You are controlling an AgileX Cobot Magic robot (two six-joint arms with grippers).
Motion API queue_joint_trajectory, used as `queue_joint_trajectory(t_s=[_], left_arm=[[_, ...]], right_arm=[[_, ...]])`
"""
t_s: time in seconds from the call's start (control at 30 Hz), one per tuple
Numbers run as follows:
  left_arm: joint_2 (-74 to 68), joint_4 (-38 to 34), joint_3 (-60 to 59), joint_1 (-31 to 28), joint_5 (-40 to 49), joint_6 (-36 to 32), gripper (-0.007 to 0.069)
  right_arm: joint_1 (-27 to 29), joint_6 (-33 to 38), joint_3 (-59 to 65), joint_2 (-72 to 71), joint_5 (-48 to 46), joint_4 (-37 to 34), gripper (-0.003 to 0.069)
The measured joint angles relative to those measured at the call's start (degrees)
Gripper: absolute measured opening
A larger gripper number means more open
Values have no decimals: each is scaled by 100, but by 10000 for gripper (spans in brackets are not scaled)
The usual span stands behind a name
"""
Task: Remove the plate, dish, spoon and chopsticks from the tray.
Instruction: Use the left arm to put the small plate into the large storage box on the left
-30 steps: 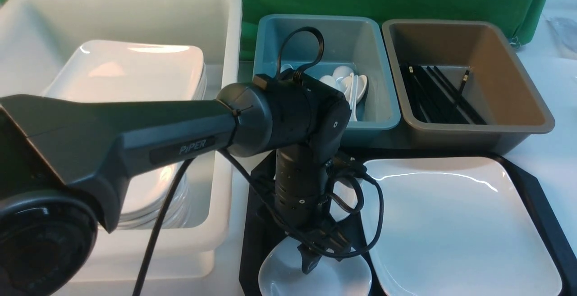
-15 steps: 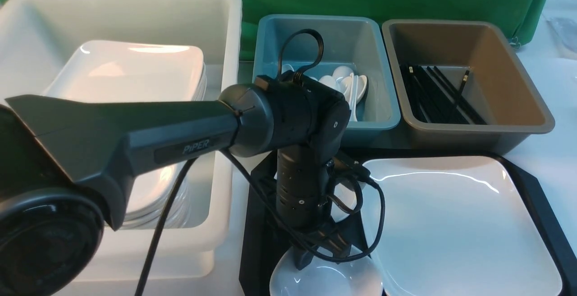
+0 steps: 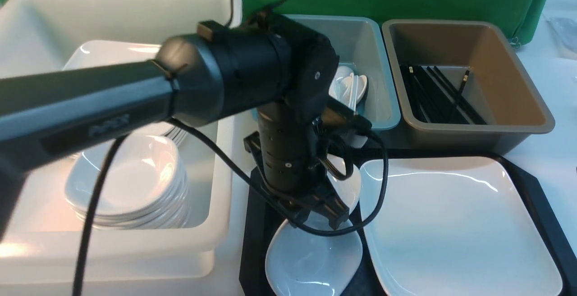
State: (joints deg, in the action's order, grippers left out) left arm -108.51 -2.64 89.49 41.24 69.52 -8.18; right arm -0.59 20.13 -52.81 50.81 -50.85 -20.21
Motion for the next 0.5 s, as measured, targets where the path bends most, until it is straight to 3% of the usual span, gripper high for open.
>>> queue_joint_trajectory(t_s=[0.5], left_arm=[[787, 49, 82, -39, -29, 176, 19]], right_arm=[[0, 5, 0, 0, 34, -43, 18]])
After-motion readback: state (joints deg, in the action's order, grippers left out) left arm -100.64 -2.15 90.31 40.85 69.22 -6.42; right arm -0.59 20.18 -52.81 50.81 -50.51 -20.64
